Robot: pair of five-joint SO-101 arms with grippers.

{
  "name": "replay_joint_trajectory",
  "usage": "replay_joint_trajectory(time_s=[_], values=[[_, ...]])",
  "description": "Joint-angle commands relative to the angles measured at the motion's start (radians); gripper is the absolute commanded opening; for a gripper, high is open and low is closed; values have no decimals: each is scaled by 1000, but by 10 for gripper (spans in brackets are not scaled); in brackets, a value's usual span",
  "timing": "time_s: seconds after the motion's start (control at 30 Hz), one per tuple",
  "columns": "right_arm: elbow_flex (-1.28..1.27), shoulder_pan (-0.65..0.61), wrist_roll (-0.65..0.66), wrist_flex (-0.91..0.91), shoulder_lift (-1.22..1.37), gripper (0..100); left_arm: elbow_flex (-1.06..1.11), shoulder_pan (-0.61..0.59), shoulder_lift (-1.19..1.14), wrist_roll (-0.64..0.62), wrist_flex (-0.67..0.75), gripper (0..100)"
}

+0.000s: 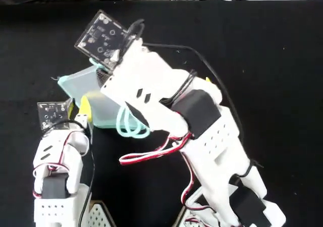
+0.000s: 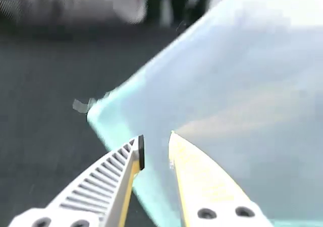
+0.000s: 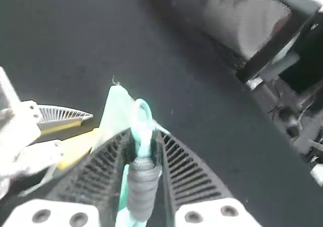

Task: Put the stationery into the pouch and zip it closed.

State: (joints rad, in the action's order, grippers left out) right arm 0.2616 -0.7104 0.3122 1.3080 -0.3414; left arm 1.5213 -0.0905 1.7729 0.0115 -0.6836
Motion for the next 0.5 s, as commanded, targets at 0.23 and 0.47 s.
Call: replay_joint_trajectory(time_s=[0.23,0.47], values=[[4,66,40,11,-99,11,-82,-48,3,-69,74,116],[-56,-114,91,51,-182,11,-383,-154,3,-75,-195,116]])
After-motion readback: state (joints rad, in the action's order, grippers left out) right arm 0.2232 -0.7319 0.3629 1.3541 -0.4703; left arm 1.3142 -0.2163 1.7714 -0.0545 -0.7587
